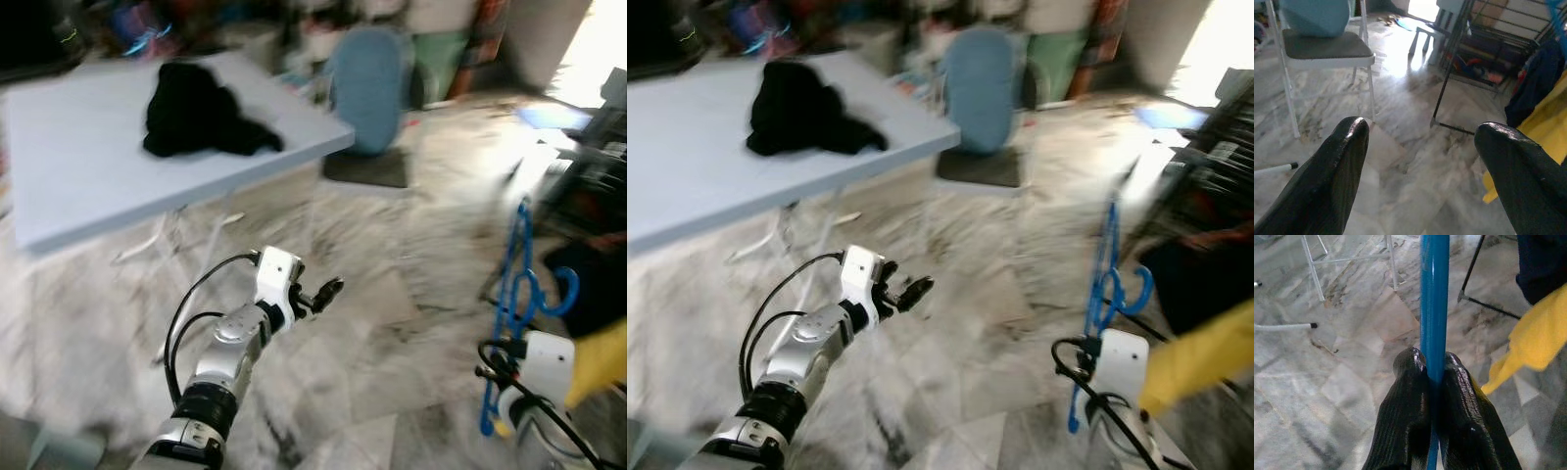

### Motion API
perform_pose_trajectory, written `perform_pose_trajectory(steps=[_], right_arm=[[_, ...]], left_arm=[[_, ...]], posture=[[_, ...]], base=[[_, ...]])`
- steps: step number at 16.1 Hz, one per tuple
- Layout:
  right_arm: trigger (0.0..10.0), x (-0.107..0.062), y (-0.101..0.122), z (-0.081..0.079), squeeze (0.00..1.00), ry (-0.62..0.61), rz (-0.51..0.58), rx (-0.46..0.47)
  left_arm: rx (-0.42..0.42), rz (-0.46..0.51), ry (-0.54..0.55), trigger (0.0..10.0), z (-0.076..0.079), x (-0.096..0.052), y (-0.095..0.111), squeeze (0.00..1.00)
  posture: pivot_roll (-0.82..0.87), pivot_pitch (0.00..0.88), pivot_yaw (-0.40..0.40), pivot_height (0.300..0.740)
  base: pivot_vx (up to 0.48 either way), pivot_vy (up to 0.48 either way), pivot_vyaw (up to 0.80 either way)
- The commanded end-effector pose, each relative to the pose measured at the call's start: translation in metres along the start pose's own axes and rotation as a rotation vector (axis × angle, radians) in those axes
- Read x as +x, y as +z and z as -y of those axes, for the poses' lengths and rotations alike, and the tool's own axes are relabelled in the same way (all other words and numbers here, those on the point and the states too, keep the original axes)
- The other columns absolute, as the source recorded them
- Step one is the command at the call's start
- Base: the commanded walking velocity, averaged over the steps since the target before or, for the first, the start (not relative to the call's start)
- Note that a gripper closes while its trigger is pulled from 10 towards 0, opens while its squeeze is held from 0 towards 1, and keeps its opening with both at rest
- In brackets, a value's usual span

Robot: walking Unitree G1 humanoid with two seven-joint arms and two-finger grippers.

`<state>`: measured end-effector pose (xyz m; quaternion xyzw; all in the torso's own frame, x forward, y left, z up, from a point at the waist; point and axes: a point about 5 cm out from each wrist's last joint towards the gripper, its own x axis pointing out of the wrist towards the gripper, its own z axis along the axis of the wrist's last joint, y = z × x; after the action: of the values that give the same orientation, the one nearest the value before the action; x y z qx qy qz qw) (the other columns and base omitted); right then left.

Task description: Hang hanger

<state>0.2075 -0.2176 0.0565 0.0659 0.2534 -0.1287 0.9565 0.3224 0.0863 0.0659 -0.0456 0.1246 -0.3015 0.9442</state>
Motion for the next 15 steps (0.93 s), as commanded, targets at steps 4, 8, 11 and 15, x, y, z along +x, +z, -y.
perform_pose_trajectory(steps=[4,8,11,15], right_arm=[[10.0,0.0019,0.0057,0.0013,0.00,0.000,0.017,-0.002],[10.0,0.0033,0.0093,0.0010,0.00,-0.002,0.028,0.001],[10.0,0.0034,0.0088,-0.0001,0.00,-0.005,0.027,0.007],[10.0,0.0036,0.0065,-0.0053,0.00,-0.001,0.020,0.021]], left_arm=[[0.005,-0.001,0.018,10.0,-0.0065,0.0006,0.0041,0.00],[0.025,-0.022,0.014,10.0,-0.0104,0.0028,0.0057,0.00],[0.032,-0.032,0.013,10.0,-0.0128,0.0036,0.0061,0.00],[0.047,-0.041,0.005,10.0,-0.0148,0.0047,0.0069,0.00]], posture=[[-0.03,0.000,-0.032,0.740],[-0.03,0.000,-0.031,0.740],[-0.04,0.000,-0.027,0.740],[-0.04,0.000,-0.021,0.740]], base=[[0.000,0.311,-0.79],[0.000,0.312,-0.79],[0.000,0.319,-0.79],[0.000,0.333,-0.79]])
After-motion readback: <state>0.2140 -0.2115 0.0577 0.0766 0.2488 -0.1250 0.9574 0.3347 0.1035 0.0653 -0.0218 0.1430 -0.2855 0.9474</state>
